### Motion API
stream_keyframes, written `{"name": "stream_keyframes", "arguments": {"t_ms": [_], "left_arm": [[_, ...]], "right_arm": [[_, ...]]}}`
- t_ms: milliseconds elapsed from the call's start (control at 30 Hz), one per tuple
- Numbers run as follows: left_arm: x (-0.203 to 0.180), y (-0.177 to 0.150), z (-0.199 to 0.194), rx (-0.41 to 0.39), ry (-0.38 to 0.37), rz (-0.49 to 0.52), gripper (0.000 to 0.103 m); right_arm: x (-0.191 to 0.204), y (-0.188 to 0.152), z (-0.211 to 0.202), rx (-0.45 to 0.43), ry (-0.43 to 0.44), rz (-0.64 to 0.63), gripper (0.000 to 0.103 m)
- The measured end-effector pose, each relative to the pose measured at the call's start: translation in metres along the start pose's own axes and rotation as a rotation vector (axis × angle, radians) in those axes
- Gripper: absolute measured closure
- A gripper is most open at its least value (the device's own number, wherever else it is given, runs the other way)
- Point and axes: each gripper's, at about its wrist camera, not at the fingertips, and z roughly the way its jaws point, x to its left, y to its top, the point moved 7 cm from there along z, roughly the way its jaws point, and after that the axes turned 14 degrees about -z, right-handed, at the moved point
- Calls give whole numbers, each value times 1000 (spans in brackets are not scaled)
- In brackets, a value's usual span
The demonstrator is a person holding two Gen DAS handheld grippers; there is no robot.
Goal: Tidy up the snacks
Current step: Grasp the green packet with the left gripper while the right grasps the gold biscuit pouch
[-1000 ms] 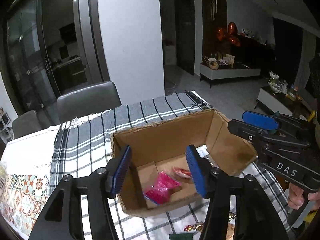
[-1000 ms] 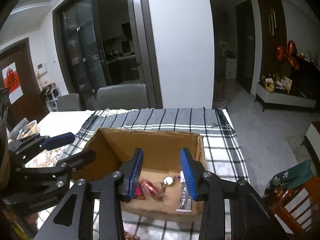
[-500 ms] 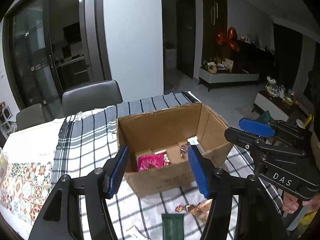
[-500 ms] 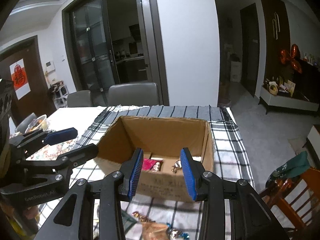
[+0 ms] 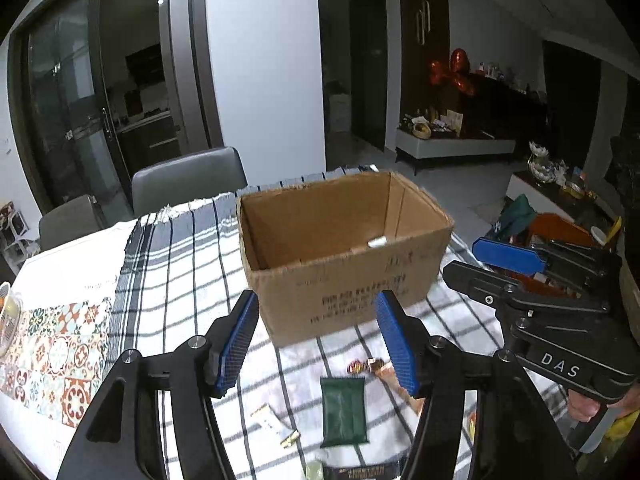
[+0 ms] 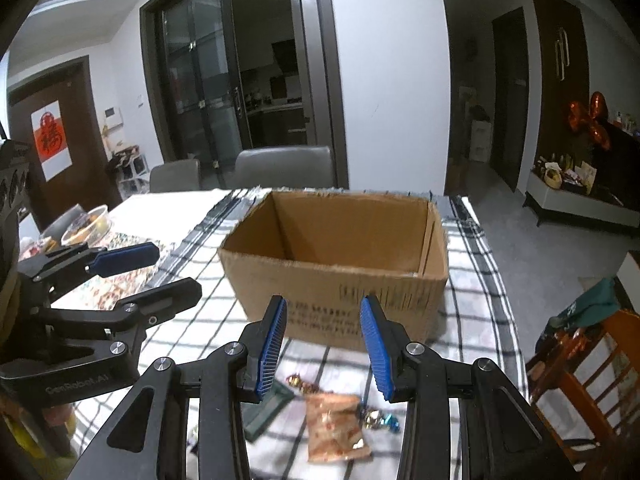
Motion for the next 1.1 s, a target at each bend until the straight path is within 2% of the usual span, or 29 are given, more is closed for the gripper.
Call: {"name": "stream_keyframes", "arguments": {"t_ms": [333, 633, 700, 733, 1100], "left_arm": [[7, -53, 8, 82, -4, -20, 43], [11, -87, 23, 156, 4, -13, 43], [11, -95, 29, 183, 0, -15, 43], [11, -99, 31, 195, -3, -12, 43], [15, -132, 69, 320, -19, -18, 43]], "right_arm": [[17, -43, 9, 89, 37, -5, 63], [26, -76, 24, 177, 68, -15, 63], [28, -84, 30, 205, 82, -19, 57], [28, -87, 32, 212, 88, -17, 50], [31, -117, 62, 318, 89, -60, 49]]}}
